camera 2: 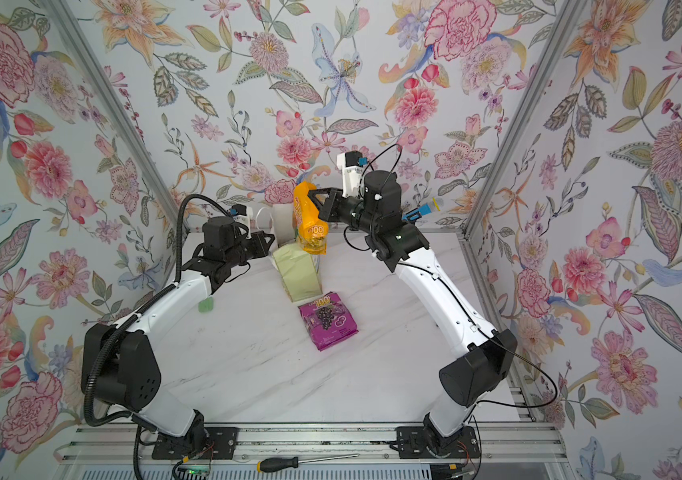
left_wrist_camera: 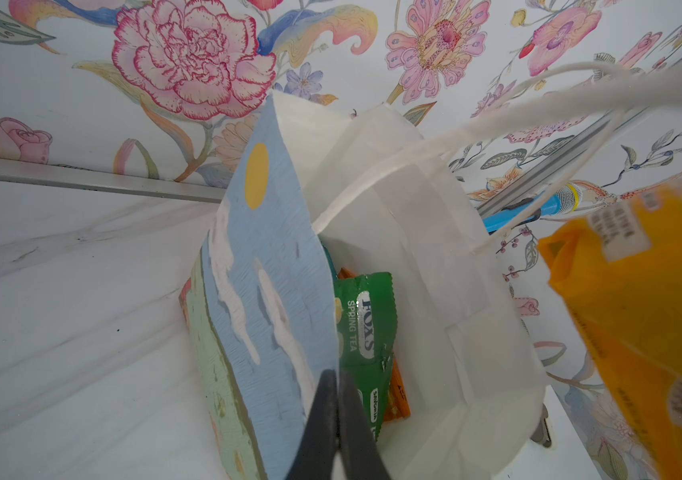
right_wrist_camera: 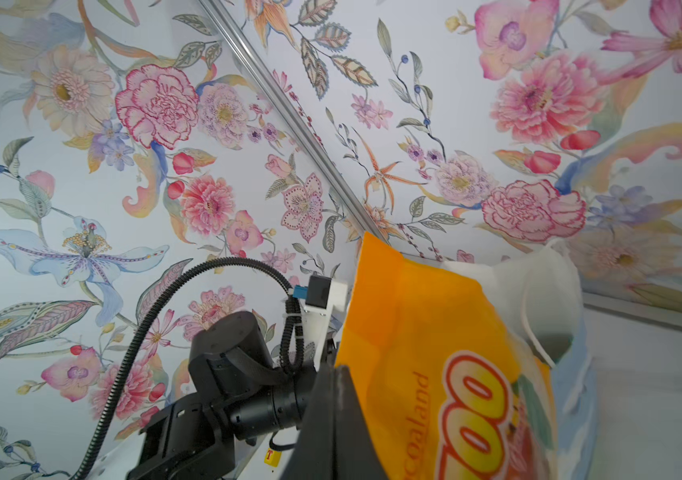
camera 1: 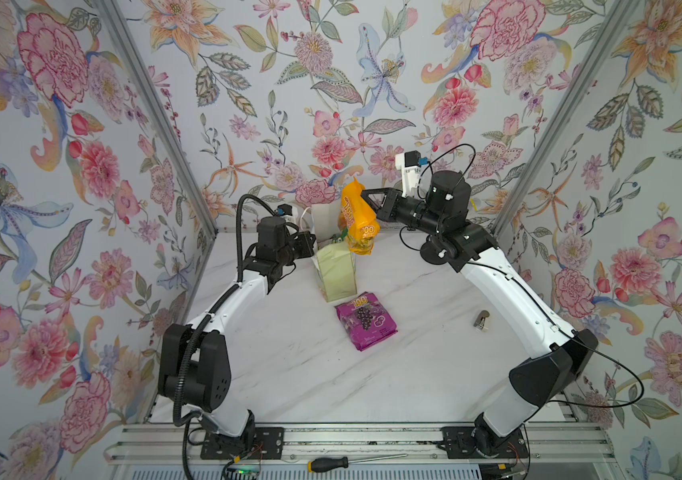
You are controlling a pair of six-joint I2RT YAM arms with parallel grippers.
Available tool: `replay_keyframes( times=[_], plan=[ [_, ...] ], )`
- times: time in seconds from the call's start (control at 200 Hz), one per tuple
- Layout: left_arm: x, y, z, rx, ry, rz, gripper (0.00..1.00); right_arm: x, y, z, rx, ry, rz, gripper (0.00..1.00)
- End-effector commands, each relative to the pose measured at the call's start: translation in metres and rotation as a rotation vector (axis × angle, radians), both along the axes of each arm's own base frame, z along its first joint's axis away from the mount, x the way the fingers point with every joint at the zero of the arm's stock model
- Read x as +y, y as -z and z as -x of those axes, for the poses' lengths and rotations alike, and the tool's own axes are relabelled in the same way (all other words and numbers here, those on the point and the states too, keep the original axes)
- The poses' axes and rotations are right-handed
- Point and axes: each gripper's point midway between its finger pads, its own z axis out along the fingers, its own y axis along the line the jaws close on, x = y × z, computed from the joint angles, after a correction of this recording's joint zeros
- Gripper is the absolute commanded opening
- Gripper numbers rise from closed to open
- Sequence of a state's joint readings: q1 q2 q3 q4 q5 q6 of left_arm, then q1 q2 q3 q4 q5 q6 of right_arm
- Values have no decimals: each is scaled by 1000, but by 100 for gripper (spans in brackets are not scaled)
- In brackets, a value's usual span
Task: Place the snacks into the paper bag
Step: 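Lift the yellow LOT 100 pack and carry it over the paper bag, then lower the yellow pack into the bag and open the right gripper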
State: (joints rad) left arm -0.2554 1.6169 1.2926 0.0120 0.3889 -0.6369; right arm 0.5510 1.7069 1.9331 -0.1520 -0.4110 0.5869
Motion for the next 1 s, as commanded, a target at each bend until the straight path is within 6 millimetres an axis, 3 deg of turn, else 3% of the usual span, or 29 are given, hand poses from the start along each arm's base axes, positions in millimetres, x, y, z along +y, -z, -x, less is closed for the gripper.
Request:
replay_keyframes(
  times=[0.0,0.21,0.425,0.751,0.991],
  plan=[
    [-7,-25,-5,-64,25,20,0,1,-52,4,-142,-9,-63,0],
    [-8,-22,-5,-61,28,28,0,26,-59,-24,-132,-43,-94,0],
    [-9,-24,-4,-63,31,35,0,41,-49,-52,-117,-21,-111,0],
    [-9,-30,-4,-76,32,40,0,47,6,-98,-43,73,-48,0],
    [-8,-31,-4,-77,32,39,0,55,21,-101,-13,68,-28,0]
  ],
)
